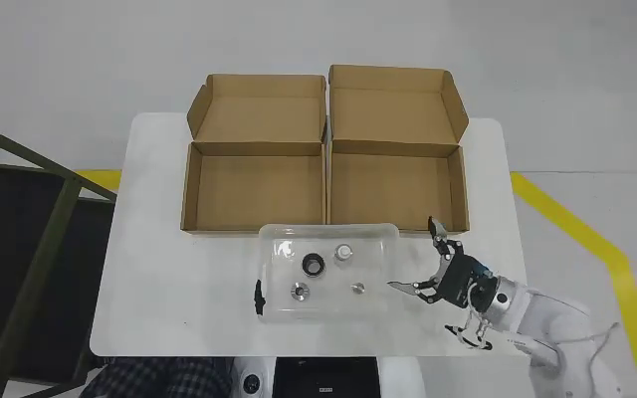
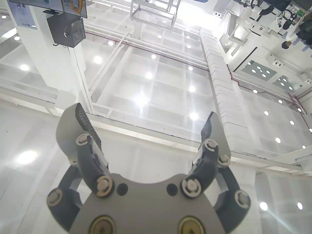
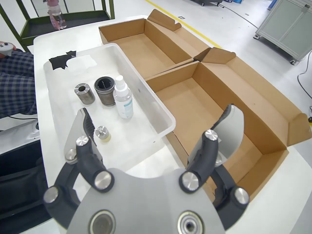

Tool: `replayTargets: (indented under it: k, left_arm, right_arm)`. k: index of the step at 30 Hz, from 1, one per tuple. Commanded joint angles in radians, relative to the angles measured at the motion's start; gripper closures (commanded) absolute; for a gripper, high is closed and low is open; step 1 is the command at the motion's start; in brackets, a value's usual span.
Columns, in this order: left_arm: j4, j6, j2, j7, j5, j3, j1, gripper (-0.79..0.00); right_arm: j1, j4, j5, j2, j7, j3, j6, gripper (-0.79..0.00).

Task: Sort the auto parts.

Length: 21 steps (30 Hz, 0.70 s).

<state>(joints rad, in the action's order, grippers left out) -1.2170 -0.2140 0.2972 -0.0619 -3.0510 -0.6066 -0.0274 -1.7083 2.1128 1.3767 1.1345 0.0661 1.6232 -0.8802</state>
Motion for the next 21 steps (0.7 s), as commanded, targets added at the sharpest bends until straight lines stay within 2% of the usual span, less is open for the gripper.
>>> replayTargets:
  k: [1,8,21]
  left_arm:
    - [0.000,0.000,0.000,0.000,0.000,0.000,0.000,-0.785]
    - [0.000,0.000,0.000,0.000,0.000,0.000,0.000,-0.785]
    - [0.000,0.000,0.000,0.000,0.000,0.000,0.000,-0.785]
  right_arm:
    - [0.020,0.012,0.012,0.000,0.035,-0.032,0.007,-0.785]
    - [0.109,-0.008,0.058,0.000,0.148,-0.162,0.013,-0.785]
    - [0.213,-0.081,0.073,0.001,0.234,-0.306,0.032,-0.785]
